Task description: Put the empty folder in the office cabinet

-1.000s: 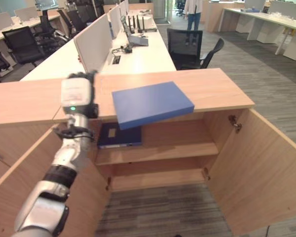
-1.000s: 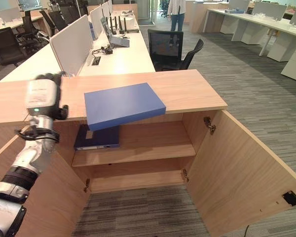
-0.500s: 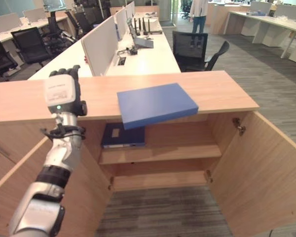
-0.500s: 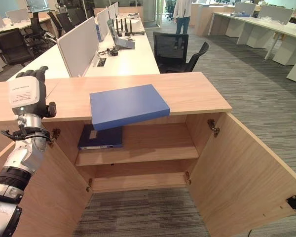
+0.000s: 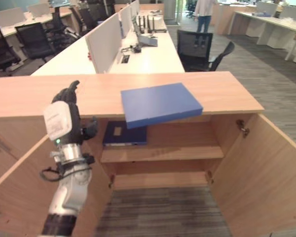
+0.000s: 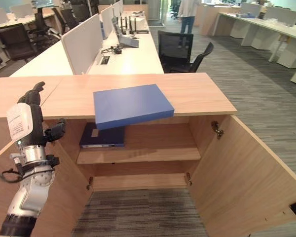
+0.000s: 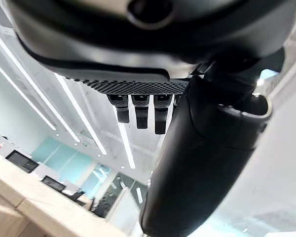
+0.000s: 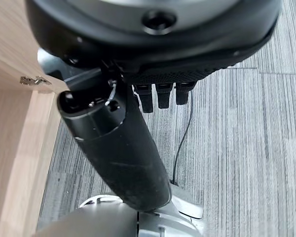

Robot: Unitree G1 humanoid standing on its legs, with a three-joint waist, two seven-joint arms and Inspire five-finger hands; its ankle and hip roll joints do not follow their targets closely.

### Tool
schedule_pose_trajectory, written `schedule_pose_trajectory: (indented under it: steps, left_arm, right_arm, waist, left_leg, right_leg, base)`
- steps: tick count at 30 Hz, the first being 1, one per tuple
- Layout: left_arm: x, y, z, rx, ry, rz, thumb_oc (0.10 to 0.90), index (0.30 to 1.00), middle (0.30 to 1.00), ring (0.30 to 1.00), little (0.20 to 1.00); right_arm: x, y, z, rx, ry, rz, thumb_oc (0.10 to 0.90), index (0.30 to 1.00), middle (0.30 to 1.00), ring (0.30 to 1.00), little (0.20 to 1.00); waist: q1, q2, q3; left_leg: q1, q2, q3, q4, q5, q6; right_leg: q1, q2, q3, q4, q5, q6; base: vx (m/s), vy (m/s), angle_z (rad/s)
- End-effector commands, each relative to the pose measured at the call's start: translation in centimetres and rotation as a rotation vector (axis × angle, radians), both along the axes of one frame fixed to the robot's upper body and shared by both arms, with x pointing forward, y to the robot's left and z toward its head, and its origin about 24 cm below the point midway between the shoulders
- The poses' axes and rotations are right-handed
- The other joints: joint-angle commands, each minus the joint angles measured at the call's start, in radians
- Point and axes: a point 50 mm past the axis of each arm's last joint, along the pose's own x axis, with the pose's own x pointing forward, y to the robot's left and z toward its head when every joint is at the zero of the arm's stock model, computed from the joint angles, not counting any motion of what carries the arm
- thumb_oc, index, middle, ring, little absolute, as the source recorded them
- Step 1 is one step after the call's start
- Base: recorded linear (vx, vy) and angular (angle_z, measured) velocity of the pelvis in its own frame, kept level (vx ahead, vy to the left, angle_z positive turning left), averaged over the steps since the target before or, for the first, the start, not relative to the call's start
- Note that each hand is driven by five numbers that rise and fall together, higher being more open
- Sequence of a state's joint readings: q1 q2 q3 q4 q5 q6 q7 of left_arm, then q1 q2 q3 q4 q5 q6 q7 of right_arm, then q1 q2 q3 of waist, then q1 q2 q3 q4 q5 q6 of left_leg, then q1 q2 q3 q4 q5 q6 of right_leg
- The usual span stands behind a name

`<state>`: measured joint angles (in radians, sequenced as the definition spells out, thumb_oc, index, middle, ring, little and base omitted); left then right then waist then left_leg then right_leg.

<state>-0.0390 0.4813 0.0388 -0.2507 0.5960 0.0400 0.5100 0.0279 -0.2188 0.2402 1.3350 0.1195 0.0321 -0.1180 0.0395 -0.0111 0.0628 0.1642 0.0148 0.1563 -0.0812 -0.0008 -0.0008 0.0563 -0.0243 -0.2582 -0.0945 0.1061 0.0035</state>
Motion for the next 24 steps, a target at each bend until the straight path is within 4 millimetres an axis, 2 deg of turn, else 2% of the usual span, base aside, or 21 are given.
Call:
schedule_pose_trajectory:
  steps: [1,2,3,6,9,11,13,18,21,24]
  left_arm:
    - [-0.9,-3.3,6.9,0.113,-0.284,-0.313,0.8,0.9,0.9,0.9,0.9]
    - [-1.4,-4.4,7.2,0.105,-0.291,-0.4,0.8,0.9,0.9,0.9,0.9]
    - [-2.1,-6.1,7.7,0.076,-0.28,-0.57,0.8,0.9,0.9,0.9,0.9]
    - [-2.8,-8.8,8.1,0.027,-0.243,-0.813,0.8,0.9,0.9,0.9,0.9]
    - [-2.3,-10.5,7.5,-0.016,-0.162,-0.93,0.8,0.9,0.9,0.9,0.9]
    - [-2.2,-10.9,7.4,-0.007,-0.145,-0.954,0.8,0.9,0.9,0.9,0.9]
    - [-1.7,-12.1,6.4,-0.004,-0.069,-1.009,0.8,0.9,0.9,0.9,0.9]
    - [-0.5,-13.5,4.6,0.031,0.059,-1.03,0.8,0.9,0.9,0.9,0.9]
    - [0.4,-13.6,3.2,0.083,0.125,-0.988,0.8,0.9,0.9,0.9,0.9]
    - [1.3,-12.7,2.1,0.145,0.168,-0.89,0.8,0.9,0.9,0.9,0.9]
  right_arm:
    - [2.0,1.0,0.0,0.012,-0.035,0.035,0.8,0.9,0.9,0.9,0.9]
    - [2.0,1.1,0.0,0.017,-0.037,0.036,0.8,0.9,0.9,0.9,0.9]
    - [2.1,1.2,0.0,0.022,-0.042,0.038,0.8,0.9,0.9,0.9,0.9]
    - [2.4,1.4,0.0,0.032,-0.053,0.04,0.8,0.9,0.9,0.9,0.9]
    - [2.8,1.8,0.0,0.044,-0.062,0.046,0.8,0.9,0.9,0.9,0.9]
    - [2.8,1.8,0.0,0.046,-0.063,0.045,0.8,0.9,0.9,0.9,0.9]
    - [2.7,1.9,0.0,0.047,-0.06,0.05,0.8,0.9,0.9,0.9,0.9]
    - [2.6,1.8,0.0,0.042,-0.056,0.051,0.8,0.9,0.9,0.9,0.9]
    - [2.4,1.6,0.0,0.038,-0.048,0.051,0.8,0.9,0.9,0.9,0.9]
    - [1.9,1.3,0.0,0.027,-0.033,0.049,0.8,0.9,0.9,0.9,0.9]
  waist:
    - [-0.015,-0.029,-0.039]
    - [-0.015,-0.03,-0.038]
    - [-0.018,-0.029,-0.037]
    - [-0.025,-0.026,-0.038]
    - [-0.032,-0.025,-0.036]
    - [-0.032,-0.026,-0.036]
    - [-0.039,-0.025,-0.035]
    - [-0.049,-0.026,-0.032]
    - [-0.053,-0.027,-0.029]
    - [-0.056,-0.03,-0.026]
  left_leg:
    - [-0.011,-0.023,-0.044,-0.006,-0.059,-0.034]
    - [-0.013,-0.023,-0.044,-0.006,-0.058,-0.034]
    - [-0.014,-0.023,-0.046,-0.006,-0.057,-0.033]
    - [-0.011,-0.023,-0.048,-0.006,-0.06,-0.032]
    - [-0.008,-0.022,-0.047,-0.006,-0.062,-0.032]
    - [-0.008,-0.022,-0.046,-0.006,-0.062,-0.032]
    - [-0.006,-0.022,-0.044,-0.006,-0.062,-0.031]
    - [-0.004,-0.021,-0.043,-0.006,-0.064,-0.03]
    - [-0.006,-0.018,-0.04,-0.006,-0.065,-0.032]
    - [-0.009,-0.013,-0.037,-0.006,-0.064,-0.035]
  right_leg:
    - [0.061,-0.047,0.015,0.007,-0.062,0.106]
    - [0.059,-0.048,0.013,0.007,-0.06,0.106]
    - [0.058,-0.047,0.011,0.007,-0.059,0.106]
    - [0.058,-0.049,0.011,0.007,-0.058,0.108]
    - [0.06,-0.049,0.011,0.007,-0.058,0.108]
    - [0.06,-0.048,0.011,0.007,-0.06,0.109]
    - [0.061,-0.045,0.012,0.007,-0.061,0.108]
    - [0.06,-0.043,0.017,0.007,-0.063,0.107]
    - [0.058,-0.041,0.022,0.007,-0.065,0.107]
    - [0.054,-0.036,0.024,0.007,-0.068,0.106]
  base:
    - [-0.04,-0.029,0.1]
    - [-0.04,-0.034,0.07]
    - [-0.02,-0.026,0.11]
    - [0.0,-0.011,0.05]
    - [0.0,-0.007,-0.02]
    - [0.01,-0.009,-0.04]
    - [0.01,-0.007,-0.05]
    - [0.0,0.0,0.0]
    - [0.01,-0.013,-0.01]
    - [0.01,-0.045,-0.02]
